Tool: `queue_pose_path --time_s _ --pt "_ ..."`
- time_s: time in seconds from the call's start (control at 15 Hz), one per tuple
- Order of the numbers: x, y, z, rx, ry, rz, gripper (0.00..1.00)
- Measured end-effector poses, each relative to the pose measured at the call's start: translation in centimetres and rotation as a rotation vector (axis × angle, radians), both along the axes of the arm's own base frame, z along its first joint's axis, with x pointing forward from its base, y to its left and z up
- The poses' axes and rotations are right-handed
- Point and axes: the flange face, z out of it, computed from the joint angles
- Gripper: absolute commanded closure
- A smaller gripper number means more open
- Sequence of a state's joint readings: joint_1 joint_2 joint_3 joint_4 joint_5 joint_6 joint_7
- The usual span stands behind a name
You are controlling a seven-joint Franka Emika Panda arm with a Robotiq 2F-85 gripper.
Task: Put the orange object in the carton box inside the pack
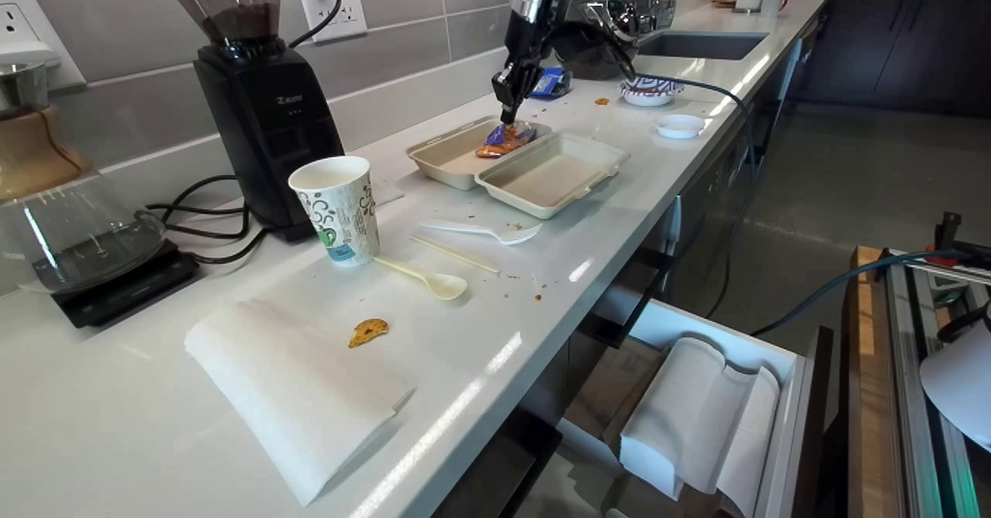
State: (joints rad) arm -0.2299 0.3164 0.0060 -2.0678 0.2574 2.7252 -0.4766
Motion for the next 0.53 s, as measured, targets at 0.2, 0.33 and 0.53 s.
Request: queue_pose_path --time_s 0.2,0.33,0.53 --pt "0.0 0.5 1.4 0.001 -0.015 0.009 1.0" --pt "-0.2 1.0 2.7 0.009 -0.011 0.021 1.0" --pt "-1.2 2.1 4.5 0.04 0.044 0.049 0.67"
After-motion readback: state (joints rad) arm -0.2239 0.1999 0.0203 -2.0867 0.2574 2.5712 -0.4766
